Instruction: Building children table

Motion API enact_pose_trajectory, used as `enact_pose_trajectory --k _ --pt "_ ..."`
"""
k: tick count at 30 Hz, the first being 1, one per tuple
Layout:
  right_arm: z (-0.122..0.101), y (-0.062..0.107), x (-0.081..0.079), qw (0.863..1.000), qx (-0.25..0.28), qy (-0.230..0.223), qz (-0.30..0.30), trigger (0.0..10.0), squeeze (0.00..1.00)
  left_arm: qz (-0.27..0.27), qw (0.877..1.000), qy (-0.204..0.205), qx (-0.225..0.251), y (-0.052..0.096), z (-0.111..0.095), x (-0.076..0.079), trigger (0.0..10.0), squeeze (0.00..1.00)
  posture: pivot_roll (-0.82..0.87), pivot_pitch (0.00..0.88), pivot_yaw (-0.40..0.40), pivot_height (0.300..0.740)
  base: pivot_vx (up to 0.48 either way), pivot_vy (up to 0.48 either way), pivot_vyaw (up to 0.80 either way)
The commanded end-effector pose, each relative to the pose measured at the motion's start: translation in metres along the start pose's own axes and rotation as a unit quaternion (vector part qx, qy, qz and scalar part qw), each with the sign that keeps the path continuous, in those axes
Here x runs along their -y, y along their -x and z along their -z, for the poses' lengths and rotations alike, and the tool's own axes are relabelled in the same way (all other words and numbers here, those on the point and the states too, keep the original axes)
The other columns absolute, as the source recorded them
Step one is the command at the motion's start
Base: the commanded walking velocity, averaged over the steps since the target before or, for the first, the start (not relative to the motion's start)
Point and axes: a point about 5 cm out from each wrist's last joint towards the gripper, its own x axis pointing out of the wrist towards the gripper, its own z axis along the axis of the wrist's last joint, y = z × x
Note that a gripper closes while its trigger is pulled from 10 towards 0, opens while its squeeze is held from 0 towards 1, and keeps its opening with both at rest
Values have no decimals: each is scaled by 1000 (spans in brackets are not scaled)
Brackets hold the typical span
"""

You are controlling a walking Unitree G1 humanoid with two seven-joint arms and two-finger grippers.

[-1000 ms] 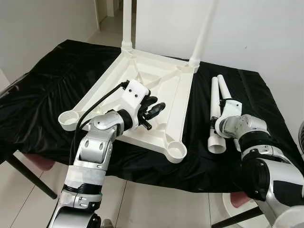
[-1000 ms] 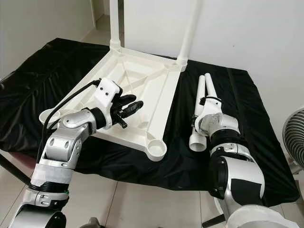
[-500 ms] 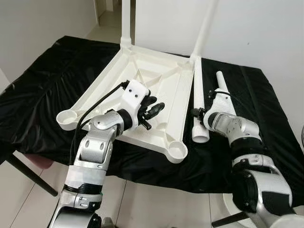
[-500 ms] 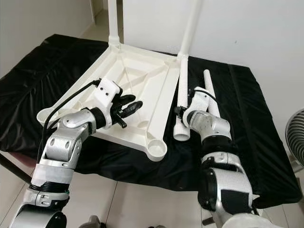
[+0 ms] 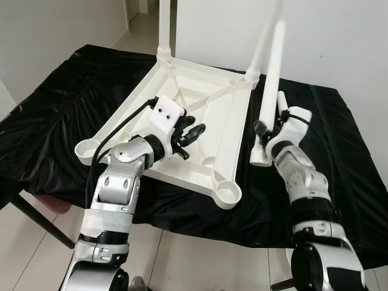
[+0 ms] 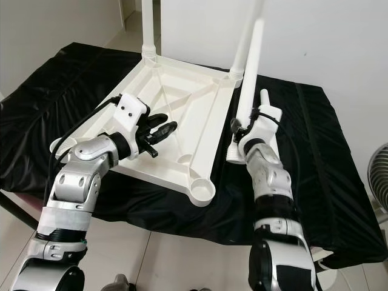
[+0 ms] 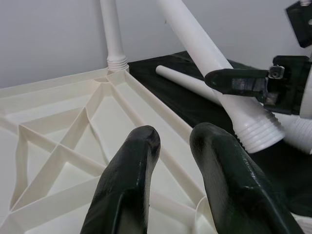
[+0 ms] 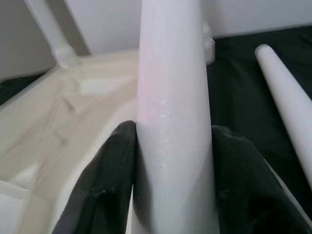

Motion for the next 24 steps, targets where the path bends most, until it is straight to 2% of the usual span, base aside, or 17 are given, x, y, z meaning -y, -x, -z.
enact_pose_trajectory --k 1,2,4,7,11,14,15,18,20,21,22,23,24 --pt "-3 5 -9 998 32 -11 -46 10000 0 -53 998 27 -2 -1 2 -6 10000 0 129 53 -70 740 0 0 0" --pt "-2 12 -17 994 48 -24 -91 10000 0 -28 998 54 3 -1 2 -2 10000 1000 130 52 -70 740 0 0 0" --pt "-3 16 -23 991 58 -28 -121 10000 0 -11 998 66 6 -2 2 1 10000 1000 129 52 -68 740 0 0 0" --pt "-4 20 -28 987 69 -26 -143 10000 0 -6 998 59 5 -2 1 2 10000 1000 126 51 -65 740 0 0 0" --pt "-6 30 -40 975 98 -9 -199 10000 0 15 995 92 20 -6 -7 2 10000 1000 126 47 -65 740 0 0 0" --pt "-7 32 -43 972 104 -8 -211 10000 0 31 994 101 25 -7 -11 2 10000 1000 125 50 -65 740 0 0 0" --pt "-8 36 -47 966 114 -2 -232 10000 0 47 991 123 27 -9 -16 2 10000 1000 126 50 -65 740 0 0 0" --pt "-10 38 -49 962 123 4 -244 10000 0 66 987 141 35 -9 -21 3 10000 1000 126 50 -65 740 0 0 0" --pt "-10 39 -49 961 122 1 -248 10000 0 80 986 142 40 -9 -25 4 10000 1000 126 49 -66 740 0 0 0" --pt "-10 40 -50 958 121 5 -260 10000 0 97 982 157 44 -9 -30 5 10000 518 125 48 -66 740 0 0 0" --pt "-10 40 -51 956 120 9 -268 10000 0 110 978 169 48 -9 -33 6 10000 518 125 48 -66 740 0 0 0" --pt "-10 41 -51 954 119 16 -275 10000 0 133 972 183 58 -8 -39 8 10000 0 125 48 -68 740 0 0 0" --pt "-10 41 -51 954 119 16 -275 10000 0 133 972 183 58 -8 -39 8 10000 0 125 48 -68 740 0 0 0"
